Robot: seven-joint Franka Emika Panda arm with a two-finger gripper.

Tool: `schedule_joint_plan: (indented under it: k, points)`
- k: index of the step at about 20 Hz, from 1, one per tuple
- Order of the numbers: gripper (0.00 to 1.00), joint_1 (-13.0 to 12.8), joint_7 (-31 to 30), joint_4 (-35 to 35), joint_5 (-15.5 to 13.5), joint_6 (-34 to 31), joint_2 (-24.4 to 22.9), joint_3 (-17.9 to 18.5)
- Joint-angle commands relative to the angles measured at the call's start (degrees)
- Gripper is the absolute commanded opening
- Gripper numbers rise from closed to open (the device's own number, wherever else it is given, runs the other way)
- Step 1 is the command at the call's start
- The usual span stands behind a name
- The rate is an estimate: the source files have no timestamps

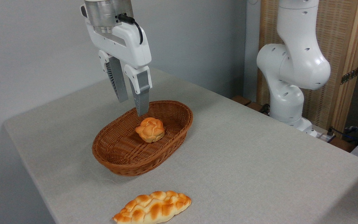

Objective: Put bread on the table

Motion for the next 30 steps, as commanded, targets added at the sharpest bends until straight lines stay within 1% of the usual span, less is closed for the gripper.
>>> schedule_joint_plan:
  k: [1, 16, 25, 29, 30]
  points:
    - [1.00, -0.14, -1.04, 0.21, 0.46, -0.47, -0.02, -0.06]
    - [1.00, 0.04, -0.34, 0.83, 0.46, -0.47, -0.02, 0.90]
    - [1.00, 0.04, -0.69, 0.48, 0.46, -0.39, -0.37, 0.81]
    - [1.00, -0.05, -0.25, -0.75, 0.37, -0.39, -1.78, 0.90]
    - [1.00, 0.03, -0.16, -2.23, 0.37, 0.22, -3.17, 0.90]
